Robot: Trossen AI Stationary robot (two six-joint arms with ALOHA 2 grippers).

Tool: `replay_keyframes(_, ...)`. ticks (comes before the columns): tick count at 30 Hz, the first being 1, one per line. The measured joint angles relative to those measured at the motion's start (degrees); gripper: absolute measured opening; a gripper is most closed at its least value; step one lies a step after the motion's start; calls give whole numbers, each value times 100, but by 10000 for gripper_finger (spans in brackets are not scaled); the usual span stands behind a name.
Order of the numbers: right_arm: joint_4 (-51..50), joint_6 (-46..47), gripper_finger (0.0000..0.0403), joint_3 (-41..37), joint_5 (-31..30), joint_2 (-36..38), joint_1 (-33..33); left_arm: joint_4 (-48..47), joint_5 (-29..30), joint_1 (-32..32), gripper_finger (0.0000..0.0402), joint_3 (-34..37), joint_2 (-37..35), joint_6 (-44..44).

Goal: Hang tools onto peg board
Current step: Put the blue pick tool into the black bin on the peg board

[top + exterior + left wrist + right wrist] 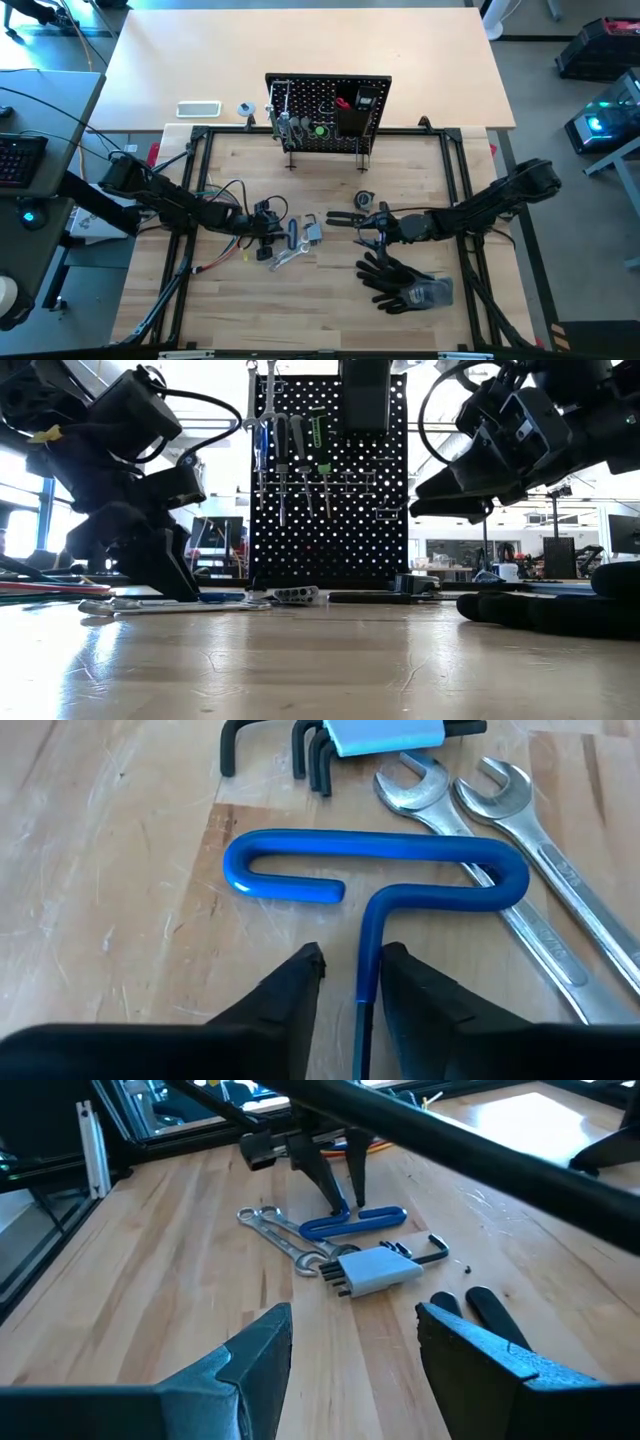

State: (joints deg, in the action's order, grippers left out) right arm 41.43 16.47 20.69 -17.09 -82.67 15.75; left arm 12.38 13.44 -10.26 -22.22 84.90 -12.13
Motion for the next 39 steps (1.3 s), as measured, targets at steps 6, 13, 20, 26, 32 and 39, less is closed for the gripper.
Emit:
replay_keyframes(6,6,0,207,0,-197,0,2,143,151,-7,65,6,83,134)
replay_keyframes(13,6,15,207,2,-197,0,2,621,296,-89,9,7,376,416)
replay_keyframes(20,80,4,207,2,-197,0,2,845,148,-107,4,13,210,698)
replay_keyframes(26,246,-72,207,2,-195,2,2,962,108,-108,3,11,5,830)
replay_keyframes(32,473,-408,207,4,-184,2,4,1121,10,-109,2,9,-305,997)
replay_keyframes(39,1004,-1371,207,4,-163,2,104,1390,-634,-109,1,7,-731,1090)
